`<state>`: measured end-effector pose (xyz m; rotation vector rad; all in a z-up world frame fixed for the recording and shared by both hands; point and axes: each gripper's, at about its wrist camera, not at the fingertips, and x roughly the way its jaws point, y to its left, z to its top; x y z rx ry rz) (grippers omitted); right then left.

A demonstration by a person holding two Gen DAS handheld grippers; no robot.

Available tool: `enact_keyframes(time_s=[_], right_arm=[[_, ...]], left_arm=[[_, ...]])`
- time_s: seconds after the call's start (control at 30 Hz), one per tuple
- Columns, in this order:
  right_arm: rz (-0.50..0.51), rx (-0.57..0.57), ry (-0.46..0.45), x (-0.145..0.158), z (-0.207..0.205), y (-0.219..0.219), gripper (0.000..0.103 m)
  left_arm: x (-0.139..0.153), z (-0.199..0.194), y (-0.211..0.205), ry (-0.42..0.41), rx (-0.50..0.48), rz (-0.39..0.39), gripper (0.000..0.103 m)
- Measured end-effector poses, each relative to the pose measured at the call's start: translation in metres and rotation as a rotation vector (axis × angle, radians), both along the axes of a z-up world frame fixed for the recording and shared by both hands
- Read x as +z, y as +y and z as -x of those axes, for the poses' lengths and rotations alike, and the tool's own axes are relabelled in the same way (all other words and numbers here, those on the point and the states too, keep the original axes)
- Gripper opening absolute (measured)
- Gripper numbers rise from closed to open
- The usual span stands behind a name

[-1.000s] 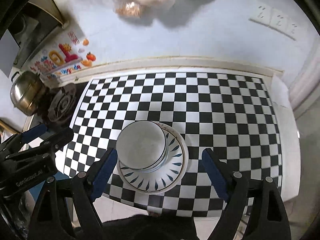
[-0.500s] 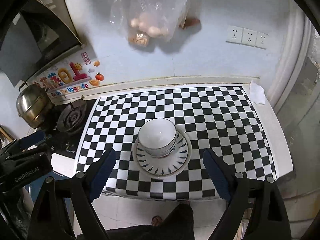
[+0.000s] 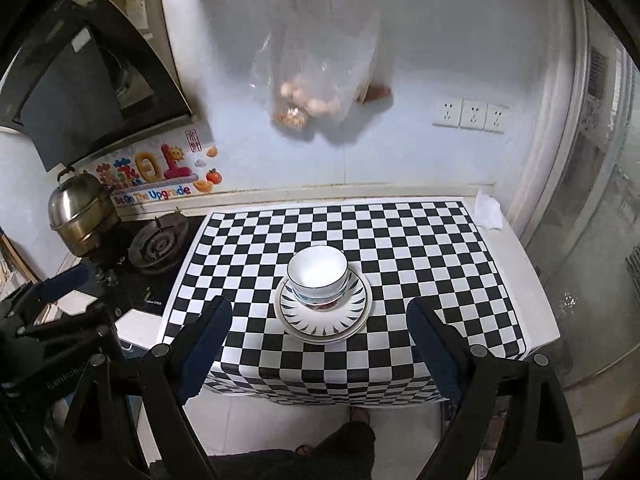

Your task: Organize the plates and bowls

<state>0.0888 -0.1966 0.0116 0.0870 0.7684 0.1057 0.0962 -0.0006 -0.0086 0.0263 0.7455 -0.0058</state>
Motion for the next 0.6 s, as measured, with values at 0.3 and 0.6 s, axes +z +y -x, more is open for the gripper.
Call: enact_keyframes(time_s=[0.3,0.6], right_arm=[[0.011,-0.008,-0.054,0.017,0.041,0.004,0.091],[0.003,-0.031,-0.075,0.023,0.057,-0.001,0.091]], left_arm=[[0.011,0.039,0.011,-0.045,0.022,0.017,0.084],[0.015,0.052,0.016,-0.062,0.026,0.014,0.084]])
